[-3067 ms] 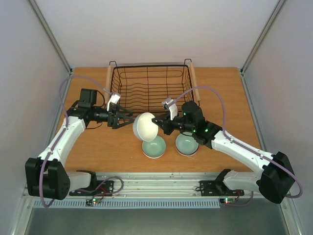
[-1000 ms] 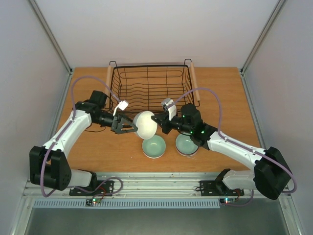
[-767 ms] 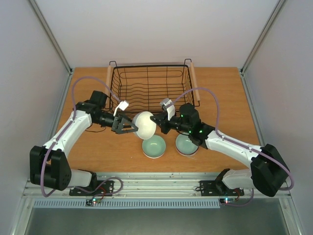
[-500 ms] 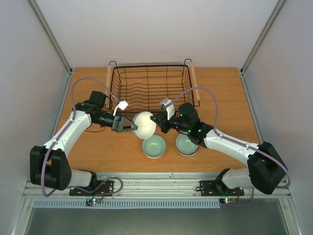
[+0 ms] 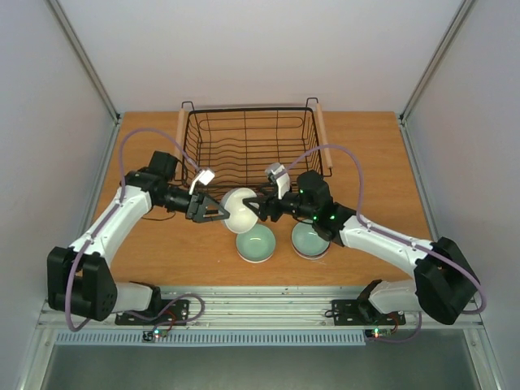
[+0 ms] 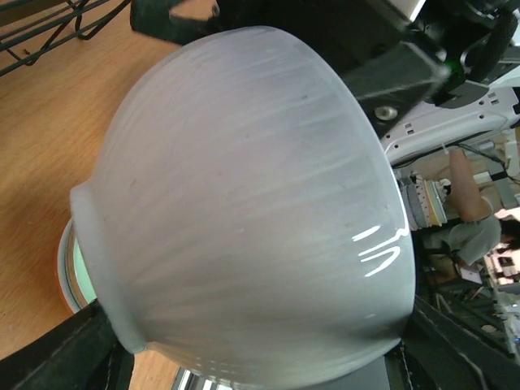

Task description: Load the bowls into the dish rack

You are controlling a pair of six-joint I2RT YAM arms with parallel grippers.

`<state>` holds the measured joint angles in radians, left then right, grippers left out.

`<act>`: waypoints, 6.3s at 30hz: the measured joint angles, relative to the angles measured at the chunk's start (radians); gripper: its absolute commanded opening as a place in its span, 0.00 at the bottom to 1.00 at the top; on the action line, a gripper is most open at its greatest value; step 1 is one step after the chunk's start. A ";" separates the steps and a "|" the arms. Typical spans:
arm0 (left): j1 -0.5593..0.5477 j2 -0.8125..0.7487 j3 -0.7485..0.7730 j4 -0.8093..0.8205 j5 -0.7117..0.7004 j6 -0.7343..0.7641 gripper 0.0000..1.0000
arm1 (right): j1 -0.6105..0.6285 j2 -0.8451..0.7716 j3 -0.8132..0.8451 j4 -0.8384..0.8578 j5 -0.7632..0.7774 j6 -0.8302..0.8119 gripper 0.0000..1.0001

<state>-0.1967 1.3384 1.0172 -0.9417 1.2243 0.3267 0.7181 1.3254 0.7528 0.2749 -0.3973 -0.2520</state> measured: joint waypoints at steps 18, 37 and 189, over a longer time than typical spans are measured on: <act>-0.059 0.117 0.552 0.056 -0.462 -0.056 0.00 | 0.006 -0.405 0.065 -0.359 0.330 -0.072 0.98; -0.377 0.780 0.791 0.393 -1.388 0.335 0.00 | 0.042 -0.526 -0.034 -0.545 0.511 -0.029 0.98; -0.217 0.078 0.251 0.119 -0.399 -0.082 0.99 | 0.082 -0.269 0.060 -0.720 0.286 -0.061 0.01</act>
<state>-0.4141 1.4162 1.2686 -0.8227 0.8253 0.2447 0.7998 1.0569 0.8124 -0.4450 -0.1112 -0.3126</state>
